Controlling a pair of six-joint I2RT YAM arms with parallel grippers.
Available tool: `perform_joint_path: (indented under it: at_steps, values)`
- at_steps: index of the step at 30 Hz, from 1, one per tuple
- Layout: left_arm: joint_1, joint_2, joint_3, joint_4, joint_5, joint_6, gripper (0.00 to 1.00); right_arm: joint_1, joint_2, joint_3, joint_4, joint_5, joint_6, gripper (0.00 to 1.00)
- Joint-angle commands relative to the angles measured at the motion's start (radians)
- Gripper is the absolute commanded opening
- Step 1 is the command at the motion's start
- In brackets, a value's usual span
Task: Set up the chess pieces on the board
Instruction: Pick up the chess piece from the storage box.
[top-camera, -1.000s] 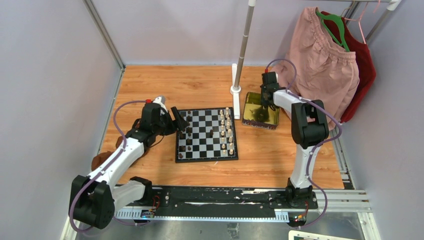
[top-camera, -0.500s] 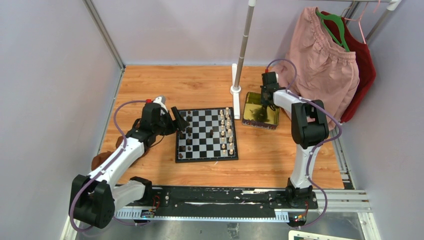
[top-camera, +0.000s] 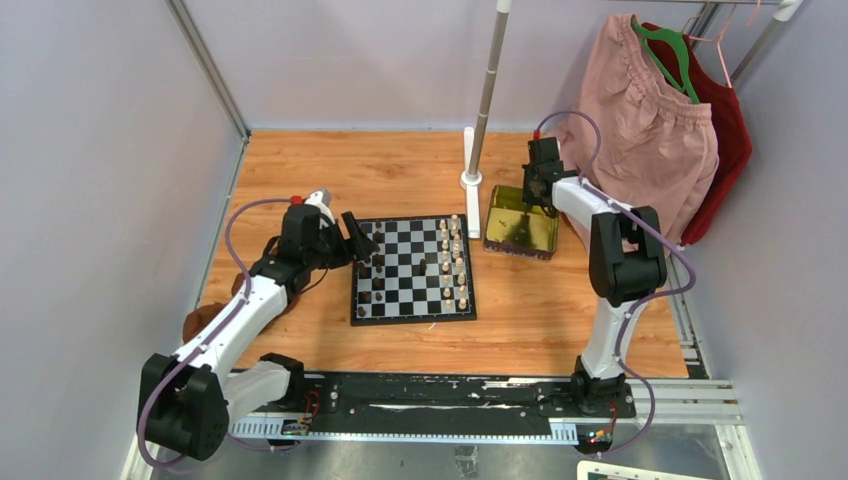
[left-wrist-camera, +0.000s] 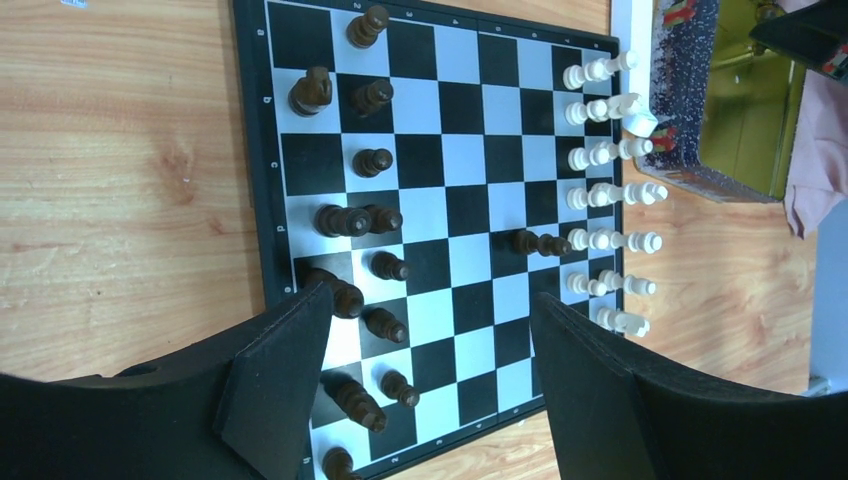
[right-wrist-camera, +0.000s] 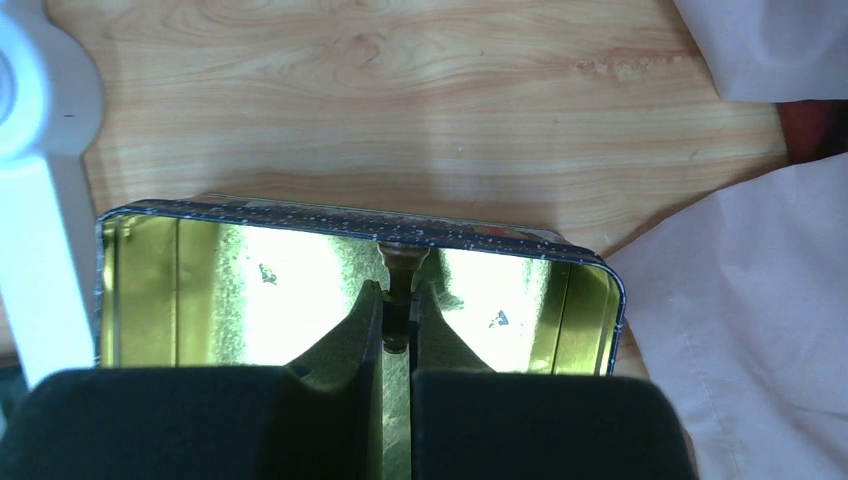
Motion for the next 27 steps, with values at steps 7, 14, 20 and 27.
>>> perform_joint_path:
  at_steps: [7,14,20,27]
  values:
    - [-0.005,-0.046,0.051,-0.007,-0.003,0.037,0.78,0.029,-0.131,-0.034,-0.088,-0.127,0.083,0.00]
    - [-0.005,-0.068,0.058,-0.010,0.009,0.042,0.78,0.060,-0.229,-0.053,-0.142,-0.186,0.120,0.00]
    - [-0.005,-0.090,0.051,-0.025,0.015,0.045,0.78,0.057,-0.237,-0.068,-0.164,-0.195,0.150,0.00]
    - [-0.005,-0.125,0.049,-0.055,0.007,0.053,0.78,0.002,-0.217,-0.115,-0.160,-0.261,0.254,0.00]
